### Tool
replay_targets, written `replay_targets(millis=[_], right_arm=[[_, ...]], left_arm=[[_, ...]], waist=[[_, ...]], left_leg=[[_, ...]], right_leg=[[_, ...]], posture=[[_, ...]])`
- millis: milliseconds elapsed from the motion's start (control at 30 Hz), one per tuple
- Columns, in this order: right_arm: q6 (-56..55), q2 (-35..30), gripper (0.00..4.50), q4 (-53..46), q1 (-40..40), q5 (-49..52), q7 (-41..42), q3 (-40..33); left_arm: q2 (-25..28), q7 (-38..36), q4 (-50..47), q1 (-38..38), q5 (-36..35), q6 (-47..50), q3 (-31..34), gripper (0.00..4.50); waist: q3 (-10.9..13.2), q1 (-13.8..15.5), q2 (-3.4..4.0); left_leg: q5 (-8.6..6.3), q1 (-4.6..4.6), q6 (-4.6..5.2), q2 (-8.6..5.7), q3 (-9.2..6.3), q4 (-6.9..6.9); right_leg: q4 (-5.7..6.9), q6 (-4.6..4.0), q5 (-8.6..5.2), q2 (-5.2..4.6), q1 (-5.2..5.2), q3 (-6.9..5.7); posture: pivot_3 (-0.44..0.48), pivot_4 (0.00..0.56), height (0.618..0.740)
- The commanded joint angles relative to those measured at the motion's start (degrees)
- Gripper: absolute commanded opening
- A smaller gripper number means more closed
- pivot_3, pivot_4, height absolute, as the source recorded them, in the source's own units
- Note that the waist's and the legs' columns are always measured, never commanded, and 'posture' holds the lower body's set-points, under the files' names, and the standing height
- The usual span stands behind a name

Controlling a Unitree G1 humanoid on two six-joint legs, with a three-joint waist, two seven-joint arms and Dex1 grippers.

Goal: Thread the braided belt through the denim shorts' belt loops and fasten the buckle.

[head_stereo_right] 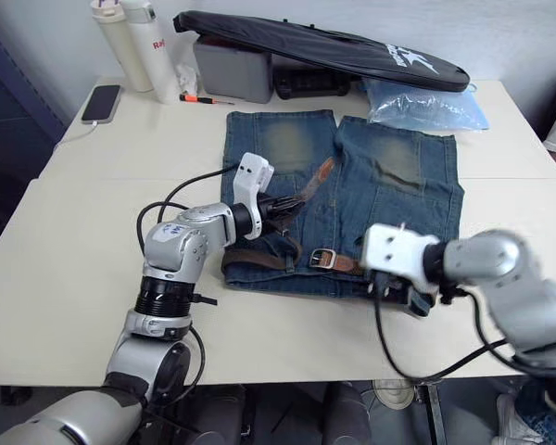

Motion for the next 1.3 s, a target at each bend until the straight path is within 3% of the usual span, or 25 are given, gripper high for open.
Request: replay_targets(millis=[33,267,567,900,1000,1233,1300], right_arm=[[-3.3,1.4,4.46,-0.3,-0.5,-4.9,-3.4,2.4],[-2.0,5.4,4.46,0.5,-0.8,-6.8,-6.5,3.2],[-4.9,5.0,4.46,3.8,-1.0,-14.3,-8.6,6.5],[-9.7,9.2,4.46,6.4,-2.0,-16.9,-13.6,4.5],[-8.5,9.8,3.65,6.3,-1.6,-15.2,-12.2,4.2],[3.8,12.7,0.24,6.2,0.0,-6.9,-9.2,0.5],[7.4,15.3,0.05,8.6,0.9,-4.8,-11.5,-2.0]], left_arm=[[0.4,0.4,-3.3,0.2,-1.4,0.3,-0.9,0.0],[0.8,0.9,-4.3,0.9,-1.9,0.6,-1.7,0.0],[1.6,0.8,-3.8,1.0,-2.3,0.0,-3.2,0.0],[2.9,0.3,-4.4,3.8,-2.5,0.3,-4.7,0.0],[2.9,0.5,-4.2,3.7,-2.5,0.0,-4.9,0.0],[2.8,-0.8,-5.4,4.0,-3.3,-3.8,-4.4,0.0],[2.5,-0.3,-5.4,4.9,-3.7,-5.8,-3.0,0.0]], waist=[[0.0,0.0,0.0],[0.0,0.0,0.0],[0.0,0.0,0.0],[0.0,-0.1,0.01],[0.0,0.0,0.01],[0.0,0.1,0.01],[0.0,0.1,0.01]], left_leg=[[0.0,0.0,0.0,0.0,0.01,0.01],[0.0,0.0,0.0,0.0,0.0,0.01],[-0.01,0.0,0.01,0.0,0.0,0.01],[-0.01,0.02,0.01,0.0,0.01,-0.01],[-0.01,0.02,0.01,0.0,0.01,0.0],[-0.01,0.02,0.01,0.0,0.0,-0.01],[-0.01,0.02,0.02,0.0,0.0,0.0]], right_leg=[[0.01,0.0,0.0,0.0,-0.01,0.0],[-0.01,0.0,0.0,0.0,0.01,0.0],[-0.02,0.0,0.0,0.0,0.02,0.0],[-0.02,0.0,0.0,0.0,0.01,0.0],[-0.03,0.0,0.0,0.0,0.04,-0.01],[-0.02,0.0,0.0,0.0,0.03,-0.01],[-0.03,0.0,0.0,0.0,0.05,-0.01]], posture=[[0.0,0.15,0.74],[0.0,0.15,0.74],[0.0,0.15,0.74],[0.0,0.15,0.74],[0.0,0.15,0.74],[0.0,0.15,0.74],[0.0,0.15,0.74]])
